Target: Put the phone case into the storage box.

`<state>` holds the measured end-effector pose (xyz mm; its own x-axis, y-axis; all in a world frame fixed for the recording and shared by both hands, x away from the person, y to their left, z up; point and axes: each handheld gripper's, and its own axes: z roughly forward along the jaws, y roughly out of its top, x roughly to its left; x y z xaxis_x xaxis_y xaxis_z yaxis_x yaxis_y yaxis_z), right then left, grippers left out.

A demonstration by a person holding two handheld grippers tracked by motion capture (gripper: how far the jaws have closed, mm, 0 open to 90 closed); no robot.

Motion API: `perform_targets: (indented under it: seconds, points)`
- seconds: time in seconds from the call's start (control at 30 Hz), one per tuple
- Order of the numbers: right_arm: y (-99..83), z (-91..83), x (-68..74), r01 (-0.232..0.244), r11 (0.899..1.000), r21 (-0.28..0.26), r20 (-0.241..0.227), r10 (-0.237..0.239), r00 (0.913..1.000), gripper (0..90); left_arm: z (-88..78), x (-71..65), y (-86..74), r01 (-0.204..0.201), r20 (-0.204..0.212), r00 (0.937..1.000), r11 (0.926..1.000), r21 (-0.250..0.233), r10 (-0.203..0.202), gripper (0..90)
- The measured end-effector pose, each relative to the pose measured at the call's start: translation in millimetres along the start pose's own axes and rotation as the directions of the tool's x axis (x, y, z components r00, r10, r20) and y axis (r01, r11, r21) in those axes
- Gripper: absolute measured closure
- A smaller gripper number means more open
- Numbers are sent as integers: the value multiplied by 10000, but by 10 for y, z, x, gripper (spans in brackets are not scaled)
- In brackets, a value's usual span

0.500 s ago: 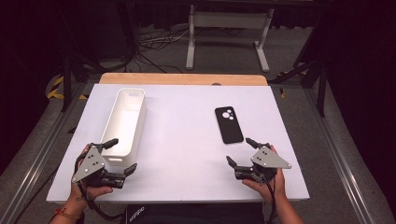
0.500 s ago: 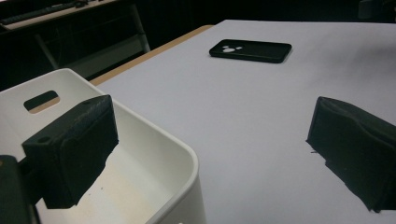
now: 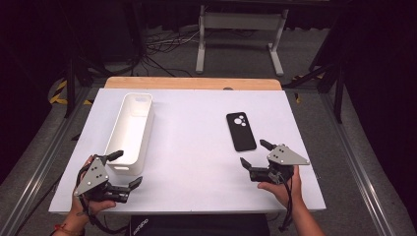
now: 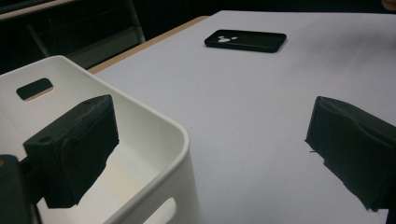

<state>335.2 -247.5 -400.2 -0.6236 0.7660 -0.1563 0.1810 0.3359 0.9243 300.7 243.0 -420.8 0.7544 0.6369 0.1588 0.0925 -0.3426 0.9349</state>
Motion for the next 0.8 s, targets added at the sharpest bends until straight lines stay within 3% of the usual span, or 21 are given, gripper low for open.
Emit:
perform_targets:
  seconds: [0.1, 0.17, 0.33, 0.5, 0.6, 0.73, 0.8]
  points:
    - [79, 40, -63, -33, 9995, 312, 307, 24, 9995, 123, -22, 4, 3, 16, -87, 10000, 10000, 3, -16, 27]
    - [100, 59, -88, -93, 9994, 348, 253, 84, 9996, 123, -23, 4, 2, 63, -93, 9999, 10000, -8, -63, 27]
    - [225, 212, -262, -372, 9953, 895, 628, 316, 9975, 125, -19, 6, -1, 117, -140, 9998, 9999, -15, -118, 26]
    - [325, 337, -391, -519, 9915, 1196, 593, 451, 9972, 153, -11, 12, -8, 216, -132, 9997, 9998, -7, -216, 28]
    - [407, 495, -545, -714, 9812, 1790, 716, 594, 9957, 171, -7, 17, 0, 215, -220, 9995, 9998, 54, -214, 31]
    - [482, 656, -743, -1079, 9724, 2071, 872, 915, 9920, 191, -8, 18, -7, 165, -139, 9998, 9998, 145, -163, 31]
    - [504, 744, -800, -1024, 9680, 2291, 975, 819, 9919, 206, 6, 13, -16, 174, -108, 9998, 9998, 128, -173, 31]
